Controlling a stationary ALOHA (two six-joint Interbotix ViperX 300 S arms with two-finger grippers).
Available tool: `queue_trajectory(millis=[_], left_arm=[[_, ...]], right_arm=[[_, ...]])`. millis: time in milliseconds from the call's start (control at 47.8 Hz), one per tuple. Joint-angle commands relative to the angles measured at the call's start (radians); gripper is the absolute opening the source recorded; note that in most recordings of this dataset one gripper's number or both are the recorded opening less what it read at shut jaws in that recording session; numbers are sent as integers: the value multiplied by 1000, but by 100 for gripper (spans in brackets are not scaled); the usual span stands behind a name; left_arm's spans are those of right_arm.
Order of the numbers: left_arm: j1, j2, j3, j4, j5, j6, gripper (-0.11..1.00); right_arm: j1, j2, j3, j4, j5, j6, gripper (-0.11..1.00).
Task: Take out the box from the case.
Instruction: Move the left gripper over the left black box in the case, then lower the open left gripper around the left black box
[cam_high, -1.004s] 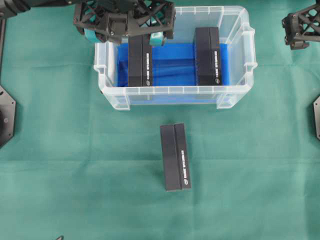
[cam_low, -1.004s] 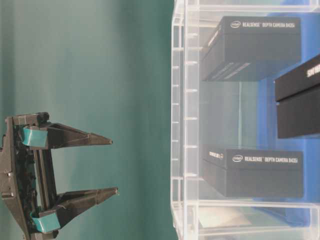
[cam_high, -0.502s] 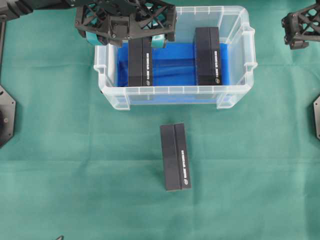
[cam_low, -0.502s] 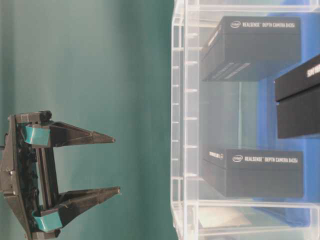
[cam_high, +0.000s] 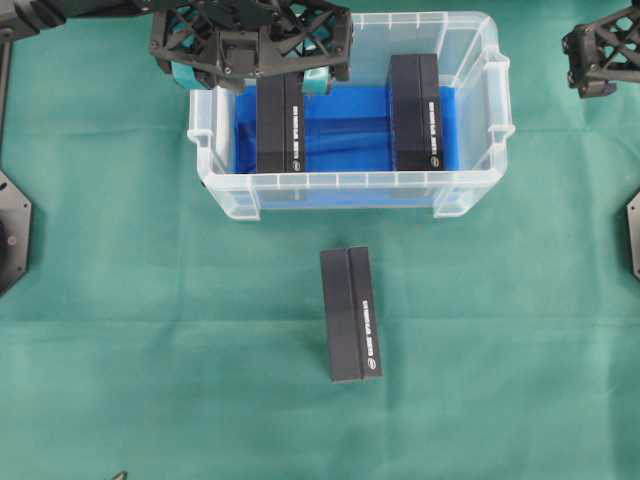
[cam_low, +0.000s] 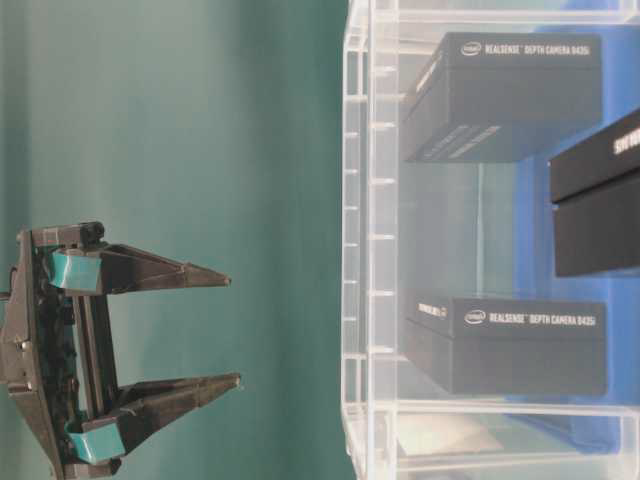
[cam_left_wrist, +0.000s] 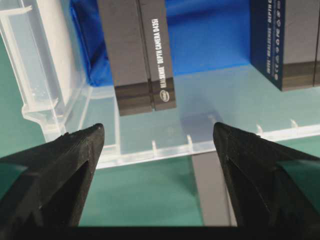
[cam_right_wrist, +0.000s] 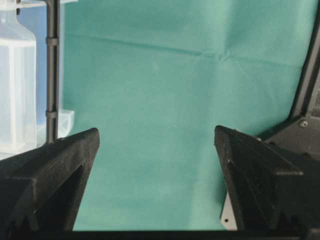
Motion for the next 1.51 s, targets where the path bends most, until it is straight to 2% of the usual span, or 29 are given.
queue_trajectory(millis=[0,481,795,1485], left_arm=[[6,-14,-17,3,-3,0,86],[11,-14,-8,6,-6,-2,86],[14,-12,26,12,-48,-2,86],[49,-9,229,17,-241,-21,86]], right_arm=[[-2,-6,-8,-3,-5,0,90],[-2,-6,-9,-3,-5,-2,90],[-2,-6,2,-2,-5,-2,90],[0,-6,38,0,-25,-14,90]])
